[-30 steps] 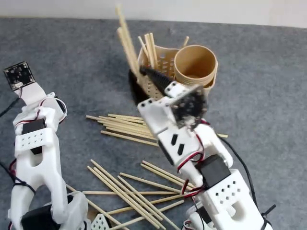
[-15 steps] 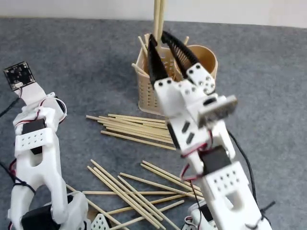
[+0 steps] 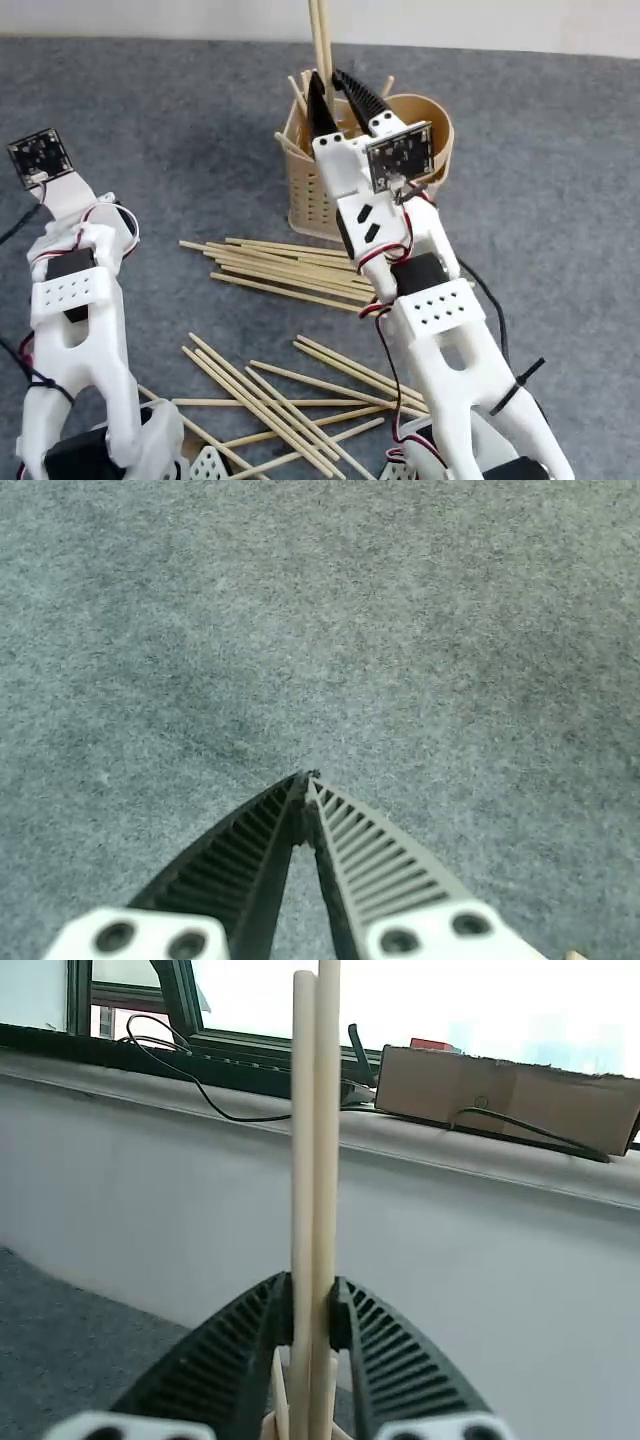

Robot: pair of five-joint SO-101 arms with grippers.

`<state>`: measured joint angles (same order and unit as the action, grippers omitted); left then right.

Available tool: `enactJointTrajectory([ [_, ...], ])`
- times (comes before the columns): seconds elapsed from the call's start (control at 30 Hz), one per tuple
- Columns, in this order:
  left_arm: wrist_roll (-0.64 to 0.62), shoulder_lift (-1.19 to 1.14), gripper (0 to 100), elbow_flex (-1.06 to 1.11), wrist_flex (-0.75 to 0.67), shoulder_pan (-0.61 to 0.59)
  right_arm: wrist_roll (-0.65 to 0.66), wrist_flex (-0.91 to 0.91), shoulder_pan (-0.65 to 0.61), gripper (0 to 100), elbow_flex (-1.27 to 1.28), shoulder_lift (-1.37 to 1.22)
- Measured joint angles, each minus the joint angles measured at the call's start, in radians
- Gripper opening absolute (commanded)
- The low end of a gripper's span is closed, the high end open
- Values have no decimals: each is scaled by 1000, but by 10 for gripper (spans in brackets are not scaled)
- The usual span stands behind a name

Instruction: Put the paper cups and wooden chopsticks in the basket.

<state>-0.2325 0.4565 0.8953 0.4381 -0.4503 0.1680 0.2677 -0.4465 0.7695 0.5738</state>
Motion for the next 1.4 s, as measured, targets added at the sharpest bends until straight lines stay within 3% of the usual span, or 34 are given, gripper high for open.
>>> enactJointTrajectory([
  [0.2, 0, 0, 8, 0, 0, 0, 0, -12, 0, 105, 0, 0],
  [0.43, 0, 0, 8, 0, 0, 0, -2, -192, -11, 105, -2, 123],
  [0.8, 0, 0, 8, 0, 0, 0, -2, -724, -138, 105, -2, 374],
  [1.1, 0, 0, 8, 0, 0, 0, -2, -1162, -258, 105, -2, 407],
  [1.4, 2, 0, 8, 0, 0, 0, -2, -1227, -328, 105, 224, 411],
])
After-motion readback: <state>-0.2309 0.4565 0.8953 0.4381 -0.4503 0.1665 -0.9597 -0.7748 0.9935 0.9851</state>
